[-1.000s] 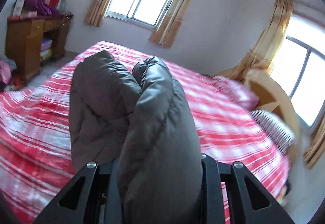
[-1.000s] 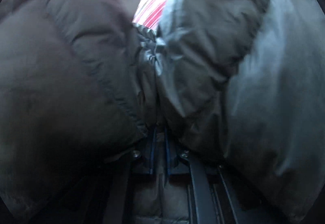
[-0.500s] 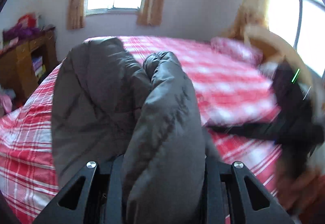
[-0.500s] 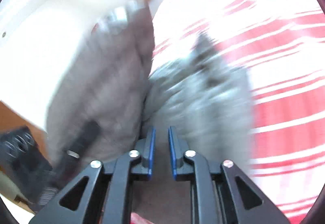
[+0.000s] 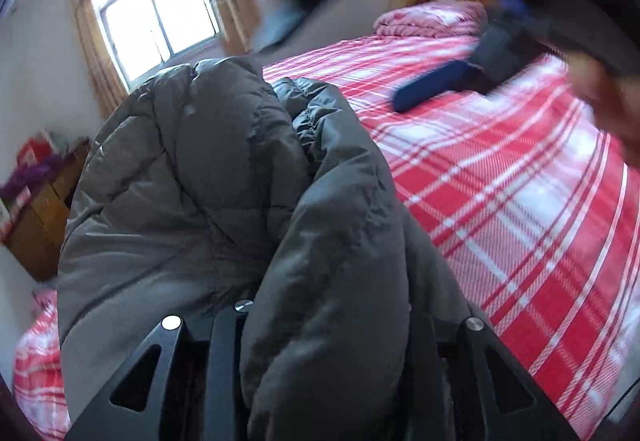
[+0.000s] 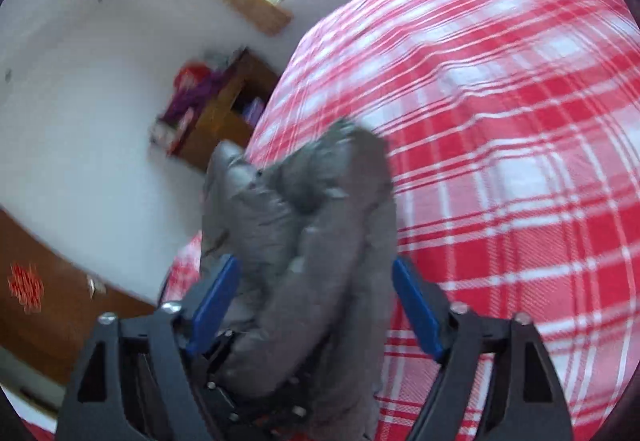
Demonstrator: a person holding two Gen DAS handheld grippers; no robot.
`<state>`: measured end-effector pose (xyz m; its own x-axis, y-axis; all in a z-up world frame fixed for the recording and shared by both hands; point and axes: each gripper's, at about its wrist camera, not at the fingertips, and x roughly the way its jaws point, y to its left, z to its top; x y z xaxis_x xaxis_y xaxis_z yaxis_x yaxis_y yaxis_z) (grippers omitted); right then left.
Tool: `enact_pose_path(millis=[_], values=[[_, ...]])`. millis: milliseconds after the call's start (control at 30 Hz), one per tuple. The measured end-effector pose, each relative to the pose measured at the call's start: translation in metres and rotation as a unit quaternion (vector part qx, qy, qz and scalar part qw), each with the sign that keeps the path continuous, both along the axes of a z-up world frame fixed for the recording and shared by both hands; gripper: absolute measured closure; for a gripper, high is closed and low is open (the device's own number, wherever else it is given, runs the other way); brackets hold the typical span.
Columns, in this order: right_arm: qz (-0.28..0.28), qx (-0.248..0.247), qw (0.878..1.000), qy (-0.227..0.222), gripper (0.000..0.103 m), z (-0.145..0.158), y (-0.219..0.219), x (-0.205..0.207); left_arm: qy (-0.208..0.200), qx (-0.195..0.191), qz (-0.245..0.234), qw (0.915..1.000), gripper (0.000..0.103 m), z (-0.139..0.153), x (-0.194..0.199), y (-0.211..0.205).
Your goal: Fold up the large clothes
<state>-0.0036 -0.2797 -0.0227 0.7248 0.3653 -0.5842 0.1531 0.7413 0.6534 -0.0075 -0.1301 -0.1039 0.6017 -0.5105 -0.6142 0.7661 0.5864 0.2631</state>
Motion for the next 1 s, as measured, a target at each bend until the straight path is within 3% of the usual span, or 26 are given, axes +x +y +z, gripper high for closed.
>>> enact_pose_path(millis=[67, 167, 200, 233, 267, 300, 367, 500, 567, 600, 667, 700, 833, 933, 1000], values=[[0.039, -0.034, 0.998, 0.035, 0.012, -0.002, 0.016, 0.029, -0.003, 0.000, -0.010, 0.9999, 0.072, -0.002, -0.004, 0.001], [0.071, -0.039, 0.995, 0.051, 0.012, -0.006, 0.028, 0.051, -0.007, 0.002, -0.024, 0.9997, 0.065, 0.001, -0.011, 0.009], [0.083, -0.058, 0.993, 0.061, 0.024, -0.008, 0.035, 0.062, -0.006, 0.005, -0.029, 0.9995, 0.059, 0.004, -0.013, 0.014], [0.086, -0.090, 0.990, 0.065, 0.056, -0.009, 0.041, 0.069, 0.002, 0.007, -0.045, 0.9990, 0.057, 0.008, -0.016, 0.021], [0.089, -0.119, 0.986, 0.068, 0.065, -0.012, 0.044, 0.073, 0.008, 0.009, -0.062, 0.9980, 0.053, 0.011, -0.021, 0.027], [0.093, -0.131, 0.984, 0.075, 0.070, -0.017, 0.044, 0.076, 0.012, 0.014, -0.086, 0.9961, 0.051, 0.016, -0.027, 0.039], [0.089, -0.099, 0.988, 0.076, 0.076, -0.025, 0.034, 0.074, 0.024, 0.014, -0.121, 0.9923, 0.050, 0.027, -0.039, 0.058], [0.074, -0.060, 0.994, 0.057, 0.078, -0.039, 0.016, 0.060, 0.137, -0.055, -0.164, 0.9754, 0.047, 0.062, -0.030, 0.114], [0.062, -0.041, 0.996, 0.049, 0.077, -0.047, 0.009, 0.051, 0.194, -0.108, -0.145, 0.9642, 0.041, 0.086, -0.006, 0.142], [0.056, -0.033, 0.997, 0.042, 0.077, -0.051, 0.005, 0.045, 0.209, -0.134, -0.131, 0.9599, 0.029, 0.097, 0.010, 0.158], [0.044, -0.015, 0.999, 0.022, 0.077, -0.058, 0.002, 0.037, 0.218, -0.183, -0.085, 0.9550, 0.013, 0.110, 0.041, 0.173], [0.036, -0.004, 0.999, 0.021, 0.077, -0.064, -0.002, 0.031, 0.213, -0.196, -0.045, 0.9561, 0.013, 0.114, 0.060, 0.177], [0.013, 0.029, 0.999, 0.010, 0.076, -0.082, -0.008, 0.014, 0.221, -0.200, 0.092, 0.9502, 0.013, 0.107, 0.133, 0.159], [0.000, 0.026, 1.000, 0.007, 0.074, -0.087, -0.004, 0.002, 0.252, -0.197, 0.123, 0.9396, 0.013, 0.086, 0.163, 0.122], [-0.010, 0.027, 1.000, 0.006, 0.074, -0.093, 0.001, -0.005, 0.264, -0.185, 0.117, 0.9393, 0.013, 0.070, 0.167, 0.098]])
